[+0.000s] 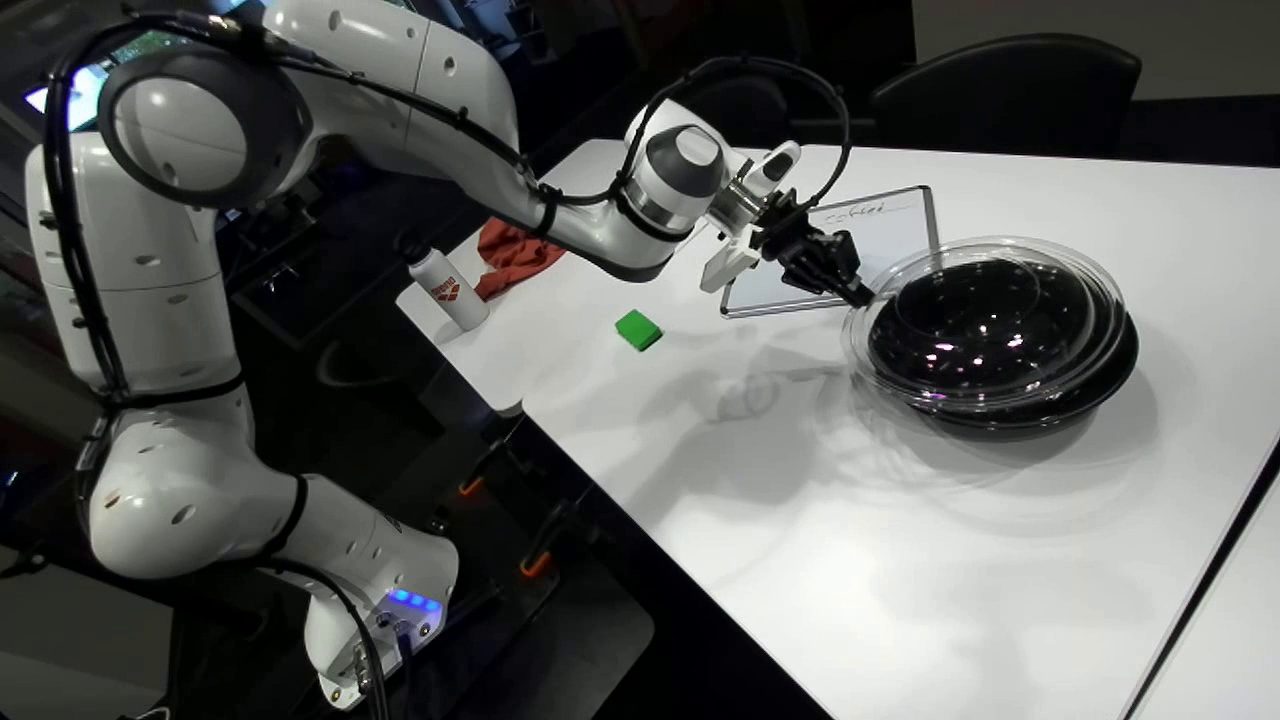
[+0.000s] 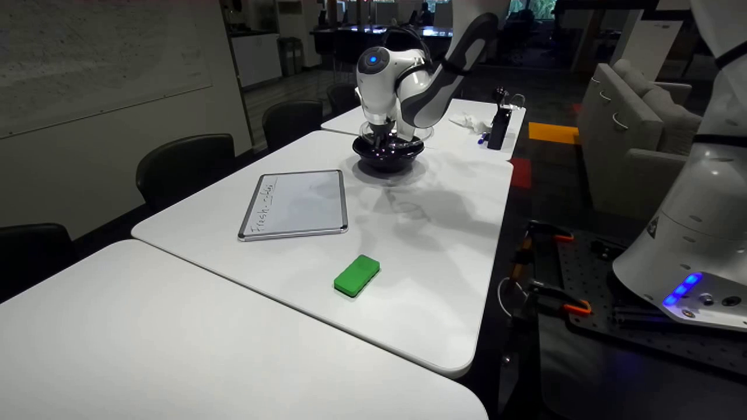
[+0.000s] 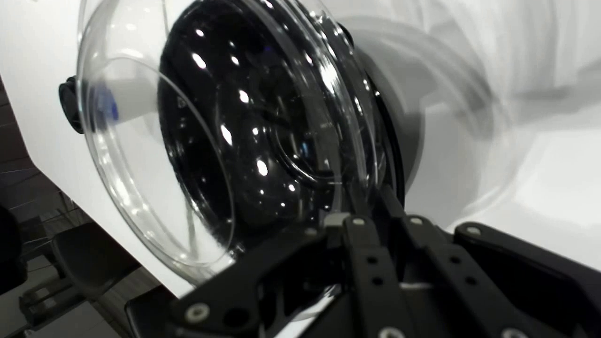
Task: Place the clear lid on the bowl
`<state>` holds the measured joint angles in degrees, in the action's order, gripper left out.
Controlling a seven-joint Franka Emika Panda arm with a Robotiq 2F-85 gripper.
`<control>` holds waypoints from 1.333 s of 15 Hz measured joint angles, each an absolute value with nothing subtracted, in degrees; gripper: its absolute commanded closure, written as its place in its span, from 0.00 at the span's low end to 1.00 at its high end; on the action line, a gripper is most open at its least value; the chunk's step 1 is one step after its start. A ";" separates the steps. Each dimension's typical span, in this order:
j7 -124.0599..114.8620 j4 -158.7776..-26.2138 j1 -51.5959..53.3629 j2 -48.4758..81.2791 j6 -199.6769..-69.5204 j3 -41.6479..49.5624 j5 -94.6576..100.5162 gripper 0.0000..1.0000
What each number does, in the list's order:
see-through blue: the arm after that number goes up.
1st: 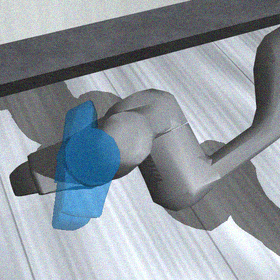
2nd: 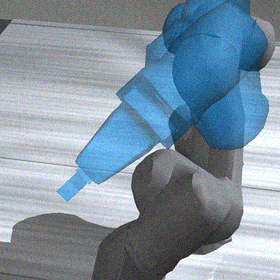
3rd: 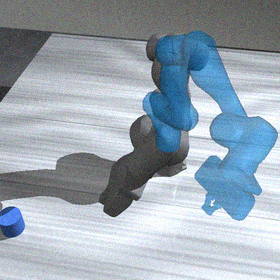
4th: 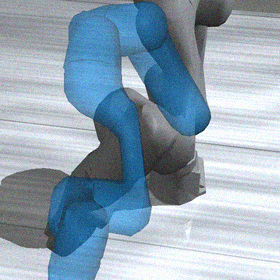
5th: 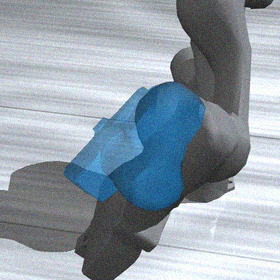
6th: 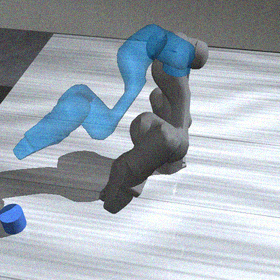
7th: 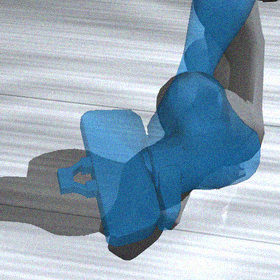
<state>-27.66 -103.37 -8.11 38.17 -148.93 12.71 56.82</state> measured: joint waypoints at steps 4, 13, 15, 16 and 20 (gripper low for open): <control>-24.01 -101.00 -8.79 40.39 -148.94 12.74 53.97 0.98; -17.27 -96.84 -9.50 44.29 -151.60 12.91 48.24 0.98; -15.88 -96.41 -9.49 44.81 -151.79 12.91 46.86 0.98; -15.42 -96.31 -9.47 44.98 -151.84 12.96 46.31 0.98; -14.72 -96.17 -9.35 45.15 -151.97 13.41 45.12 0.98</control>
